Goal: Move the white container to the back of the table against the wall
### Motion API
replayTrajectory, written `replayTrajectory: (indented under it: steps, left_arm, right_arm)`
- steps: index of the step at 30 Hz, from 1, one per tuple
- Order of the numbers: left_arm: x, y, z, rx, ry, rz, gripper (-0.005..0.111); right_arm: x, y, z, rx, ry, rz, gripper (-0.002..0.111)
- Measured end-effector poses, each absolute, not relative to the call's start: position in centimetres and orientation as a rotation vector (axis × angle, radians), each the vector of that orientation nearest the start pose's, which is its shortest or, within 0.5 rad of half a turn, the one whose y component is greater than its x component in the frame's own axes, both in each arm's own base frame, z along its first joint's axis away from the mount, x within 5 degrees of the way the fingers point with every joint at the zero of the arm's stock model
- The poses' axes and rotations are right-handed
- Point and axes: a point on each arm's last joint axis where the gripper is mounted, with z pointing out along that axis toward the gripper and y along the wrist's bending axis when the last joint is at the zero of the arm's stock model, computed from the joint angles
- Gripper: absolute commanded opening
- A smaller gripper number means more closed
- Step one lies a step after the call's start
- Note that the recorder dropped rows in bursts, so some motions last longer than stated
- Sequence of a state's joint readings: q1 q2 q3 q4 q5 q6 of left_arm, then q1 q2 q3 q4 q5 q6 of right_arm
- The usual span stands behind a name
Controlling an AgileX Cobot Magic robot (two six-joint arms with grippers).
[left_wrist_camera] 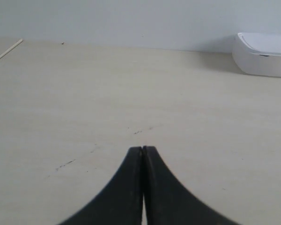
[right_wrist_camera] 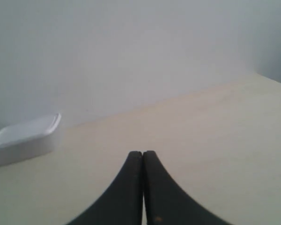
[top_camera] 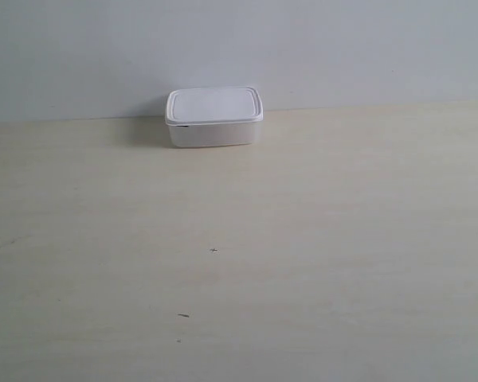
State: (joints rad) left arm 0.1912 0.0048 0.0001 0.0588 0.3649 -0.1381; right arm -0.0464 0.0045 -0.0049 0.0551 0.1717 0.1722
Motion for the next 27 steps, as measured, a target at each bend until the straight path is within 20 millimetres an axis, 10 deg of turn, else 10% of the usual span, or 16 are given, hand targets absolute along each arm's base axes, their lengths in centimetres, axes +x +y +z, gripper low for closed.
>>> replayTrajectory:
  steps: [27]
  left_arm:
    - [5.2,1.2,18.0,-0.268,1.834,0.095,0.0]
  right_arm:
    - [5.4,0.1,18.6,0.058,1.804,0.041,0.0]
